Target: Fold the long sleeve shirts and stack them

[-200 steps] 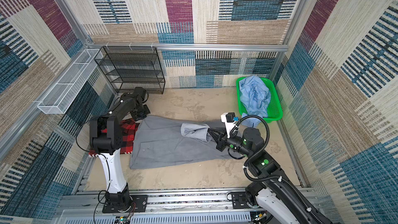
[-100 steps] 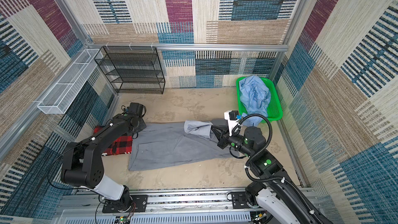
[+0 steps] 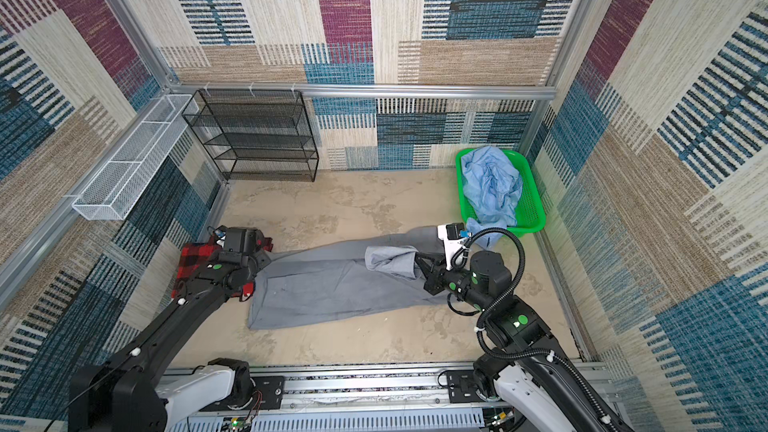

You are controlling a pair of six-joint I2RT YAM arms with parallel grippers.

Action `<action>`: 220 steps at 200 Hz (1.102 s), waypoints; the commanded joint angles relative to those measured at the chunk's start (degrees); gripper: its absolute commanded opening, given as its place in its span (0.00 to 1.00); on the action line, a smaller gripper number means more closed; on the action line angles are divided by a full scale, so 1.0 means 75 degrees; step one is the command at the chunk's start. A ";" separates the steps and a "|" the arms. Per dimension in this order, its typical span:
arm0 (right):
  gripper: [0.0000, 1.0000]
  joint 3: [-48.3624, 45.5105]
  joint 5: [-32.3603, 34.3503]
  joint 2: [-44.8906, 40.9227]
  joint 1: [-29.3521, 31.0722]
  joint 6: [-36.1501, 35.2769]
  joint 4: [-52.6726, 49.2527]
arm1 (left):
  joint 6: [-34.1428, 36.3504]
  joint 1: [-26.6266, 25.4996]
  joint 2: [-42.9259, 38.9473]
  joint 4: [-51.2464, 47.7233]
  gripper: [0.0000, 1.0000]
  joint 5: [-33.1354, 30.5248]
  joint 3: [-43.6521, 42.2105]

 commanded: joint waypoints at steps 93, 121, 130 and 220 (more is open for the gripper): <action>0.00 0.0904 0.0499 0.0825 0.0005 0.0200 -0.2177 | 0.0234 0.0001 0.1755 -0.0642 0.71 0.1525 0.0787; 0.00 0.0568 -0.0355 0.1070 0.0002 0.0461 -0.2191 | 0.0375 -0.0001 0.2740 -0.0642 0.71 0.1991 0.0889; 0.00 0.0408 -0.0314 0.1105 0.0002 0.0583 -0.2239 | 0.0333 0.0001 0.2983 -0.0686 0.71 0.2053 0.0893; 0.00 0.1304 -0.0213 0.0693 0.0002 0.1815 -0.4314 | 0.0402 0.0001 0.2523 -0.0897 0.70 0.2278 0.0311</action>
